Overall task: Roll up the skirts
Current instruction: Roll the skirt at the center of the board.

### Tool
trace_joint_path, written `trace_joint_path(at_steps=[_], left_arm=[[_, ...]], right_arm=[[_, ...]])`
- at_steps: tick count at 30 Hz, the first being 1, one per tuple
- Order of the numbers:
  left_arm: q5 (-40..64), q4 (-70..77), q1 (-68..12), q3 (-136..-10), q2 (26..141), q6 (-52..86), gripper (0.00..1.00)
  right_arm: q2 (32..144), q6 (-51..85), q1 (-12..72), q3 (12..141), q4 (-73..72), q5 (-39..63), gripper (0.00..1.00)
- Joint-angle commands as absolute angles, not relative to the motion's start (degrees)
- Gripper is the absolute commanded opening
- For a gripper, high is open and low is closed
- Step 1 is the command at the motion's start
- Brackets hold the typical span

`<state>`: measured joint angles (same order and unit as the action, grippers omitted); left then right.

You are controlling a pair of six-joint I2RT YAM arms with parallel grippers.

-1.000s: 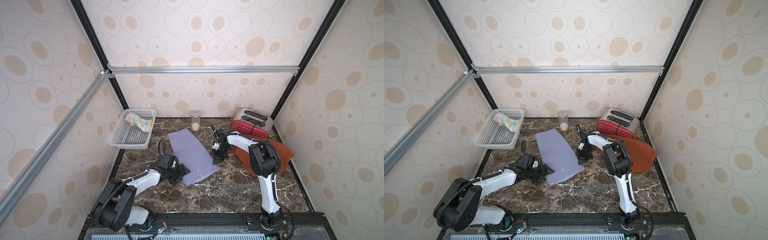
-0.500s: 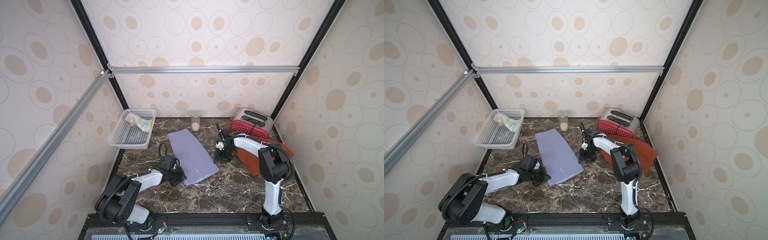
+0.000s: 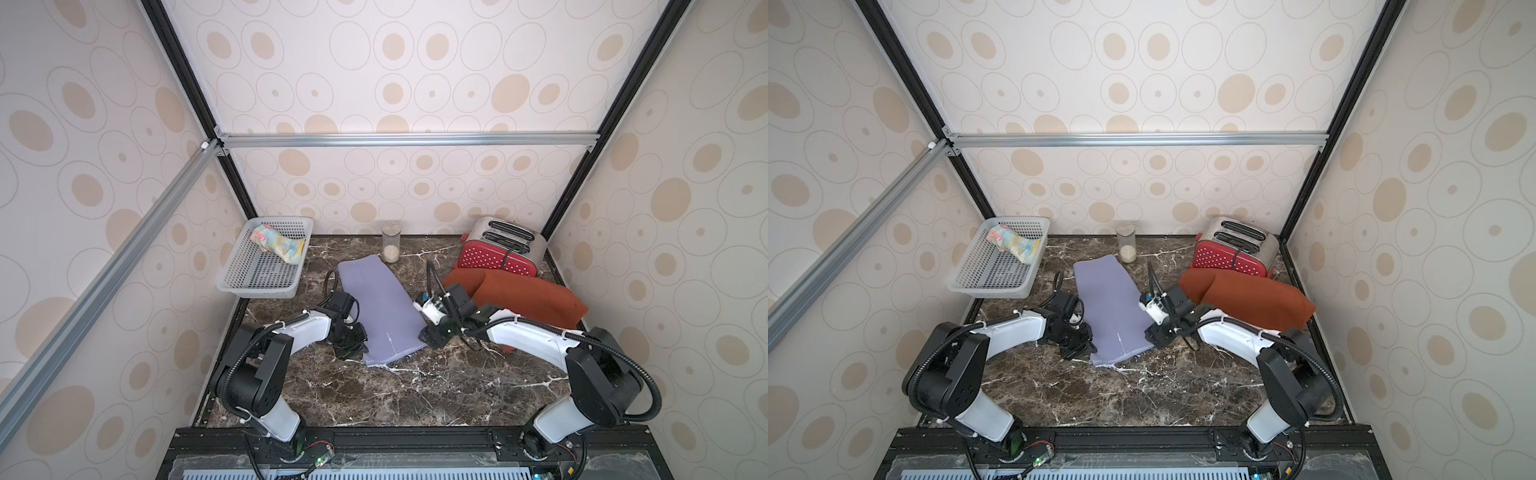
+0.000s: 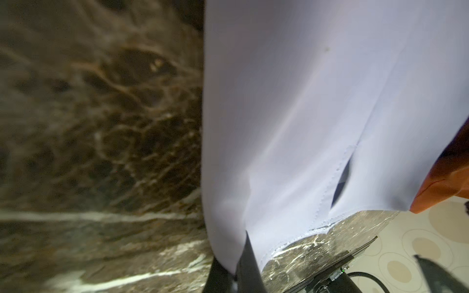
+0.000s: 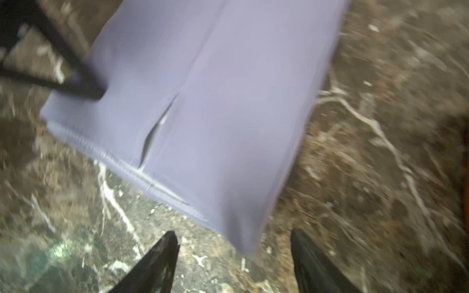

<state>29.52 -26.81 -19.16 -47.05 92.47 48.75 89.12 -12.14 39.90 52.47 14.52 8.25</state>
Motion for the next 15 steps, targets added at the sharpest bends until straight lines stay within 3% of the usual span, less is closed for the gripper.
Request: trace_joint_path(at_steps=[1, 9, 15], left_arm=[[31.2, -35.7, -17.1, -50.3, 92.6, 41.9, 0.00], [36.2, -40.2, -14.2, -53.5, 95.0, 40.0, 0.00], [40.0, -41.0, -9.8, -53.6, 94.6, 40.8, 0.00]], right_arm=[[89.5, -28.2, 43.9, 51.2, 6.8, 4.0, 0.71], [94.3, -41.7, 53.0, 49.8, -0.1, -4.8, 0.73], [95.8, -42.9, 55.4, 50.0, -0.6, -1.3, 0.73]])
